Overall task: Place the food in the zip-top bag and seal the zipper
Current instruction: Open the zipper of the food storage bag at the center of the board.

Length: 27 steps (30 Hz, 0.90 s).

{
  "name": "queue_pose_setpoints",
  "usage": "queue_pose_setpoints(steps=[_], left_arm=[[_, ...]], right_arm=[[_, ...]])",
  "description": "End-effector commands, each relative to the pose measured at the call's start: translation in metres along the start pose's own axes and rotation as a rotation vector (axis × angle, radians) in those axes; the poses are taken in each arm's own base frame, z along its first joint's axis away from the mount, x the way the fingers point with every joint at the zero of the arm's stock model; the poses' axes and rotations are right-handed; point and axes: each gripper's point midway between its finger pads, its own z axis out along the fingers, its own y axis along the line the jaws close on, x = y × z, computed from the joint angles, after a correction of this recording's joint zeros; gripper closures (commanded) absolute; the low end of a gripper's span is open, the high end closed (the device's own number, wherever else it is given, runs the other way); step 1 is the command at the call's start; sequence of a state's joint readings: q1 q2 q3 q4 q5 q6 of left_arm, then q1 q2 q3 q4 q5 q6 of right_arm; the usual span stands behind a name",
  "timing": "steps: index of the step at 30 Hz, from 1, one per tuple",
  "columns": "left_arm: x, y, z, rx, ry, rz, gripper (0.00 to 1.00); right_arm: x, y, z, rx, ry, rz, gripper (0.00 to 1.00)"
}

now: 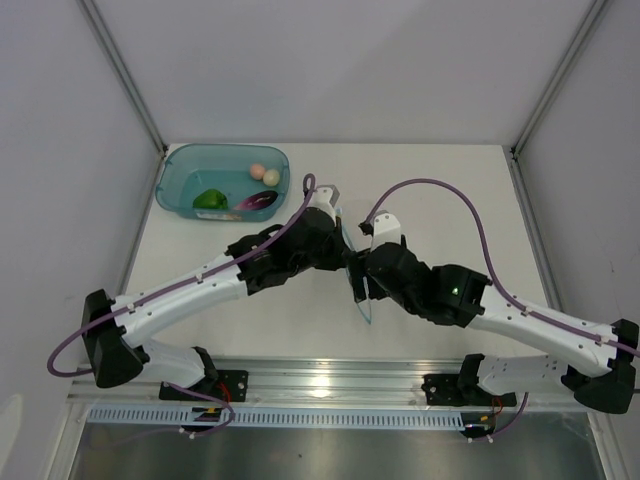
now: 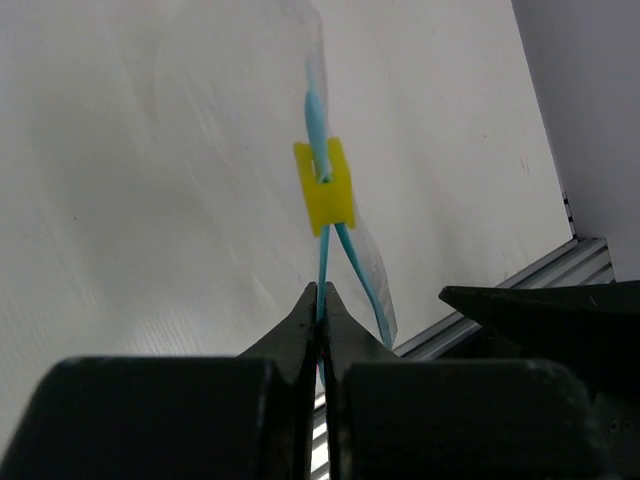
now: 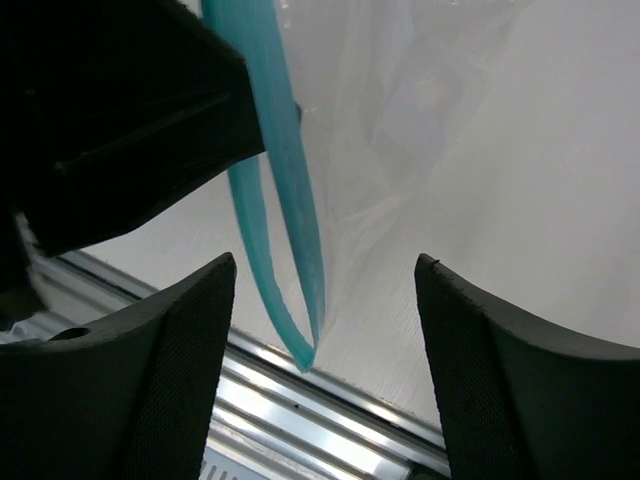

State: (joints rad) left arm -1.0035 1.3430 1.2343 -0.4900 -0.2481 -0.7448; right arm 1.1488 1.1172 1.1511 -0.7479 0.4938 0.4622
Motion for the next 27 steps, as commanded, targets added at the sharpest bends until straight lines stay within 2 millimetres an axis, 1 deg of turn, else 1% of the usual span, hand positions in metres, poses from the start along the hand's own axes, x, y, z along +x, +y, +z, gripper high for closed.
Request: queue_pose_setpoints(steps=[1,2,4,9,12,15,17,18,20,21,22,23,24,25,26,27], left_arm=[[-0.013,-0.015,-0.019,0.078,-0.017,-0.046,0.99],[-0.013,-0.016,-0.021,0.086,-0.019,-0.049,0.99],[-0.01,-0.016,-0.022,0.094,-0.009,-0.053,0.99],[-0.008,-0.018,-0.025,0.12,0.004,-0.066,1.0],[-0.006,-0.018,-0.025,0.129,0.015,-0.066,0.99],[-0.003,-0.017,-0.023,0.135,0.027,-0.057,1.0],[0.001,-0.015,-0.022,0.14,0.037,-0.05,0.99],[0.005,-0.015,-0.021,0.15,0.051,-0.036,1.0],[0.009,-0.015,-0.02,0.172,0.056,-0.01,0.99],[0.015,-0.014,-0.019,0.18,0.072,0.0,0.99],[0.018,-0.013,-0.019,0.186,0.076,0.011,0.99],[0.017,-0.014,-0.021,0.2,0.071,0.017,0.99],[0.019,-0.013,-0.022,0.204,0.073,0.029,0.99],[0.025,-0.011,-0.021,0.211,0.085,0.038,0.99],[0.026,-0.012,-0.022,0.225,0.085,0.045,0.99],[0.028,-0.016,-0.025,0.267,0.079,0.059,1.0]], right_arm=[[-0.011,-0.015,0.006,0.1,-0.084,0.02,0.28],[-0.01,-0.016,0.008,0.107,-0.088,0.017,0.33],[-0.008,-0.02,0.011,0.128,-0.097,0.011,0.38],[-0.005,-0.022,0.015,0.13,-0.117,0.007,0.39],[-0.006,-0.022,0.016,0.13,-0.129,0.007,0.49],[-0.012,-0.022,0.015,0.133,-0.15,0.011,0.56],[-0.02,-0.025,0.011,0.147,-0.173,0.013,0.64],[-0.022,-0.025,0.011,0.151,-0.176,0.01,0.73],[-0.026,-0.029,0.008,0.163,-0.184,0.006,0.86],[-0.028,-0.031,0.007,0.169,-0.185,0.011,0.96],[-0.025,-0.036,0.007,0.18,-0.169,0.01,1.0],[-0.026,-0.043,0.008,0.193,-0.163,0.026,1.0],[-0.025,-0.044,0.007,0.181,-0.15,0.034,1.0],[-0.023,-0.054,0.009,0.203,-0.133,0.046,1.0],[-0.021,-0.059,0.008,0.21,-0.126,0.057,1.0],[-0.019,-0.058,0.008,0.186,-0.113,0.051,1.0]])
